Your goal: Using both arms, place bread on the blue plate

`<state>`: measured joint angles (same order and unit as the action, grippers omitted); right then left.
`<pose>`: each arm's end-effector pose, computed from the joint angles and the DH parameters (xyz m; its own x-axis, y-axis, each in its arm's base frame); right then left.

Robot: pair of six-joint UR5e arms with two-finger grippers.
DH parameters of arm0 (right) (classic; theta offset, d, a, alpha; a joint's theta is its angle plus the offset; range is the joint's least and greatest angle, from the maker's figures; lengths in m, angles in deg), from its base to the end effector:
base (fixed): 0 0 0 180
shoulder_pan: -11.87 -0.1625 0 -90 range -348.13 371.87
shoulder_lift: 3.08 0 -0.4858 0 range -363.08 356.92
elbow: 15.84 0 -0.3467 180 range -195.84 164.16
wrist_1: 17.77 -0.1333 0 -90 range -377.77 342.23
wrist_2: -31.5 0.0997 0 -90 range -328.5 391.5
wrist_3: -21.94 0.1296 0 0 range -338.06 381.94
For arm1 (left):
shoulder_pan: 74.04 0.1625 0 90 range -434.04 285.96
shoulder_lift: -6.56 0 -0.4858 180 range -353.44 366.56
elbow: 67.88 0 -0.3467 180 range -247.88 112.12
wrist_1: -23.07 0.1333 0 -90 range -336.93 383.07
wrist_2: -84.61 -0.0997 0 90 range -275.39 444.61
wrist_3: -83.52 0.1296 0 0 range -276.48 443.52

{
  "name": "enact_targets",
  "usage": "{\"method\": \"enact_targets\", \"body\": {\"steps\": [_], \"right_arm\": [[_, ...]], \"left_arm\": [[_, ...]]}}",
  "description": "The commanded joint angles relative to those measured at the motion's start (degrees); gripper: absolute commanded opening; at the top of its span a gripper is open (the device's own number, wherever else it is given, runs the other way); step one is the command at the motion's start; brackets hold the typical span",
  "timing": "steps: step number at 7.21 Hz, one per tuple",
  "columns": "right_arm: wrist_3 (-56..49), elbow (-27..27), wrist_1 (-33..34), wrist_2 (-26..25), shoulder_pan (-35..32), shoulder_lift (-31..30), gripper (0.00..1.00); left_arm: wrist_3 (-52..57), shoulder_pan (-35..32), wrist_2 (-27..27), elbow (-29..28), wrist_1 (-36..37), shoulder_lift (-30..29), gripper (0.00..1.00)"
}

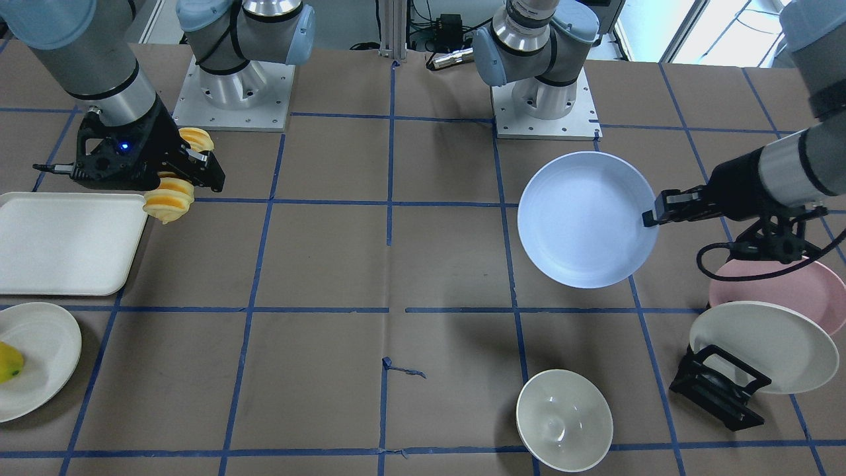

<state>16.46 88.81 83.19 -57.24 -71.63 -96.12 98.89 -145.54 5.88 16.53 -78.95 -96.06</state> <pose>0.0886 -0.4248 0.4472 -0.9996 0.0180 -0.0230 0.0178 0.9998 0.0092 0.0092 -0.5273 0.4414 -0.9568 -0.1208 0.2646 -0.0481 0.9628 0.2658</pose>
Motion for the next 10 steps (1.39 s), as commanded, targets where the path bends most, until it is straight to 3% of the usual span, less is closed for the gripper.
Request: {"method": "enact_targets", "body": {"steps": [1,4,5,7,9,10], "right_arm": [[0.0,0.2,0.0,-0.3,-0.1,0.1,0.00],[0.0,0.8,-0.1,-0.5,-0.1,0.2,0.00],[0.0,0.8,0.1,-0.5,-0.1,0.1,0.00],[0.2,0.8,1.2,0.6,-0.1,0.8,0.00],[4.4,0.6,5.4,0.9,-0.3,4.1,0.00],[6.1,0.4,8.1,2.1,-2.4,6.8,0.00]], "left_arm": [[-7.0,-9.2,5.0,7.9,15.8,0.1,0.00],[-25.9,-17.2,7.5,23.8,47.6,-2.6,0.00],[-26.8,-17.8,12.8,27.5,54.6,-4.3,0.00],[-28.8,-18.2,13.5,31.5,64.9,-7.7,0.00],[-30.3,-19.8,12.9,31.4,67.6,-10.1,0.00],[-30.0,-20.0,12.0,30.5,67.7,-9.6,0.36]]}}
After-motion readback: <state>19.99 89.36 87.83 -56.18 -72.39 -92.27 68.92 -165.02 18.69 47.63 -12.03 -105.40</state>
